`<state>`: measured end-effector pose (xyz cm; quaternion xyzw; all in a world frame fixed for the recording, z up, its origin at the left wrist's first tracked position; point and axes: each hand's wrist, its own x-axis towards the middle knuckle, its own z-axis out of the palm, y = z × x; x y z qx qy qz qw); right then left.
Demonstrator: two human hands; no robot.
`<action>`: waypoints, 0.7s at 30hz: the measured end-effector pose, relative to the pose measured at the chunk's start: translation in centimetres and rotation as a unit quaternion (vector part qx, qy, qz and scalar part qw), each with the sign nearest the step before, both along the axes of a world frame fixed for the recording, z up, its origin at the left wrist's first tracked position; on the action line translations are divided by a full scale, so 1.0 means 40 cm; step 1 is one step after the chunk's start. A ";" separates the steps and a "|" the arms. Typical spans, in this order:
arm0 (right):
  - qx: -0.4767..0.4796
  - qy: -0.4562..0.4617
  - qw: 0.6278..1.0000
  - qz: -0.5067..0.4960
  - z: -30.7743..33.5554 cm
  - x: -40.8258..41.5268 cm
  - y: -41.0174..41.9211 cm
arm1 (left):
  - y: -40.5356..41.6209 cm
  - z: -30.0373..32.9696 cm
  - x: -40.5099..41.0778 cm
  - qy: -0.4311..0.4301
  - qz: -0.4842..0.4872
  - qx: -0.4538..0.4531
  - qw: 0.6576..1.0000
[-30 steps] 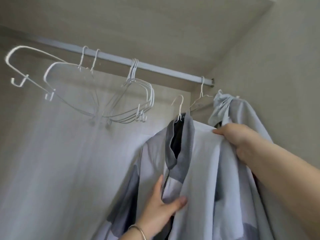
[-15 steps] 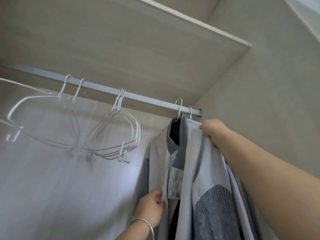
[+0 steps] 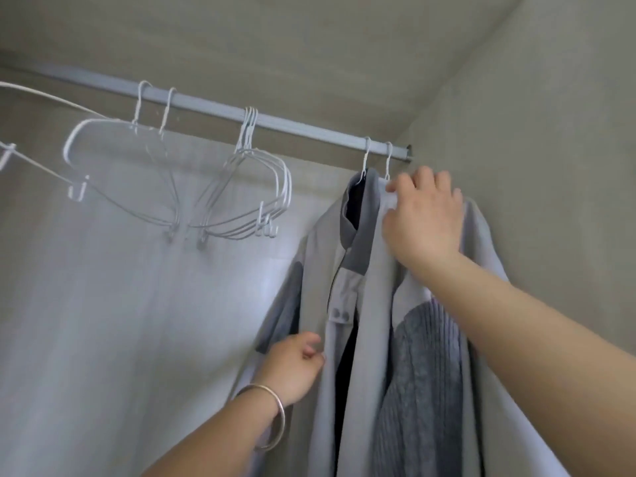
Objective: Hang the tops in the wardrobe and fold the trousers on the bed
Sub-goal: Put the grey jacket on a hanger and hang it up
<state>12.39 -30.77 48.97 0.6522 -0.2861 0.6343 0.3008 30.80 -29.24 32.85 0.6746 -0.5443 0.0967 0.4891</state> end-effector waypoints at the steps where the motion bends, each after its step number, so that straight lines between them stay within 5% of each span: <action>1: -0.030 -0.003 0.998 0.061 -0.068 0.022 0.025 | 0.041 -0.022 0.003 -0.005 0.011 -0.011 1.000; 5: 0.067 0.025 0.940 0.333 -0.407 0.127 0.123 | 0.252 -0.165 0.008 -0.104 0.099 0.021 0.989; 10: 0.343 0.090 0.759 0.545 -0.778 0.198 0.307 | 0.562 -0.361 -0.050 -0.169 0.274 0.112 0.940; 15: 0.395 0.205 0.593 0.671 -0.984 0.198 0.592 | 0.879 -0.527 -0.185 -0.149 0.419 0.187 0.876; 18: 0.368 0.284 0.470 0.750 -1.066 0.136 0.792 | 1.102 -0.631 -0.352 -0.082 0.555 0.164 0.811; 21: 0.346 0.357 0.346 0.796 -1.141 0.023 0.977 | 1.285 -0.743 -0.604 0.002 0.693 0.181 0.698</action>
